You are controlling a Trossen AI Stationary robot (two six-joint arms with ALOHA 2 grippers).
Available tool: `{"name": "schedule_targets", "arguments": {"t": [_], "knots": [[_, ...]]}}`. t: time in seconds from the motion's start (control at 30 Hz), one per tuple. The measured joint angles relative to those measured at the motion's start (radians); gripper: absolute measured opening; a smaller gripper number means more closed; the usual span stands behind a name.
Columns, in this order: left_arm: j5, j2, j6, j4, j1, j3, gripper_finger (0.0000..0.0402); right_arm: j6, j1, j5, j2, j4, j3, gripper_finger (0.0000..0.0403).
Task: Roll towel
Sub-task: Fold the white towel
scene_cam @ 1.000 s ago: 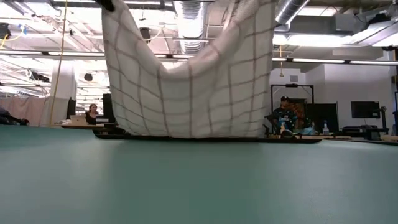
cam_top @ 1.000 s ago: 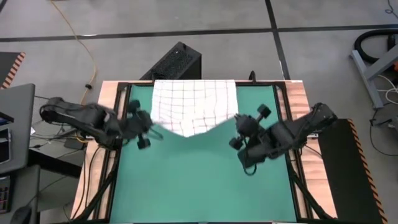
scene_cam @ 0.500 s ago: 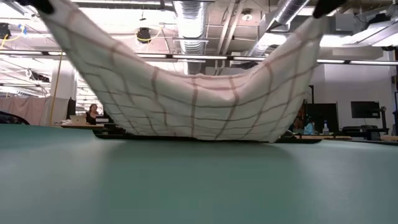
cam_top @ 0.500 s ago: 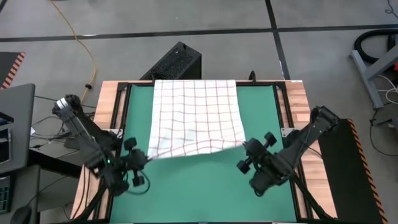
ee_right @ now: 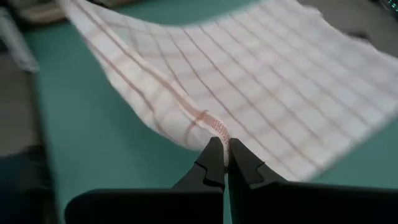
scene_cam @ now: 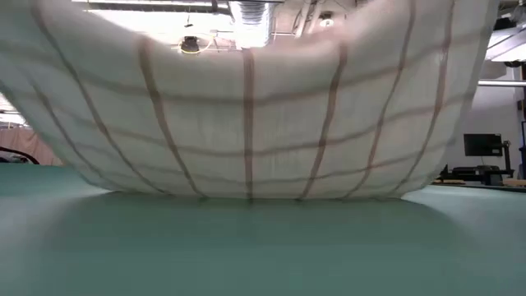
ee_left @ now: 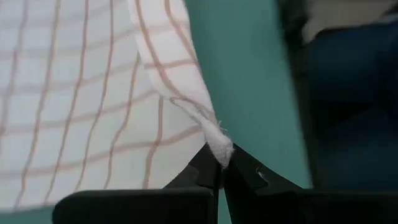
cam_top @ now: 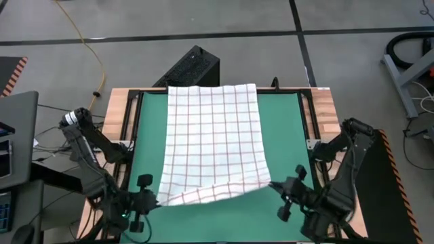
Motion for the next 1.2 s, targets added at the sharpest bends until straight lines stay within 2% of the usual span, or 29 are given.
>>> {"name": "schedule_targets", "arguments": {"t": [0.13, 0.23, 0.4, 0.5, 0.6, 0.73, 0.77, 0.83, 0.87, 0.97, 1.2], "knots": [[-0.12, 0.0, 0.05, -0.033, -0.028, 0.054, 0.0, -0.122, 0.012, 0.076, 0.0, 0.052, 0.029, 0.0011], [-0.095, 0.0, 0.041, -0.031, -0.043, 0.104, 0.0, -0.219, 0.011, 0.083, 0.0, 0.115, 0.061, 0.0011], [-0.164, 0.0, 0.057, -0.05, -0.077, 0.157, 0.0, -0.337, 0.01, 0.103, 0.0, 0.162, 0.093, 0.0011], [-0.233, -0.001, 0.082, -0.113, -0.09, 0.175, 0.0, -0.361, -0.002, 0.17, 0.0, 0.119, 0.094, 0.0011], [-0.323, 0.0, 0.067, -0.256, -0.094, 0.176, 0.0, -0.311, -0.045, 0.244, 0.0, 0.012, 0.094, 0.0011], [-0.45, 0.0, -0.12, -0.534, -0.082, 0.152, 0.0, -0.149, -0.167, 0.227, 0.0, -0.208, 0.087, 0.0011], [-0.472, -0.001, -0.179, -0.607, -0.075, 0.141, 0.0, -0.127, -0.208, 0.214, -0.002, -0.215, 0.075, 0.0011], [-0.512, -0.001, -0.304, -0.732, -0.056, 0.116, 0.0, -0.19, -0.299, 0.18, -0.006, -0.215, 0.052, 0.0011], [-0.533, -0.007, -0.323, -0.731, -0.041, 0.093, 0.0, -0.223, -0.341, 0.157, -0.006, -0.213, 0.047, 0.0011], [-0.585, -0.052, -0.197, -0.675, 0.006, 0.009, 0.0, -0.308, -0.477, 0.13, -0.008, -0.215, 0.033, 0.0011], [-0.607, -0.128, -0.248, -0.723, 0.201, -0.175, 0.0, -0.462, -0.734, 0.12, -0.008, -0.216, -0.009, 0.0011]]}}
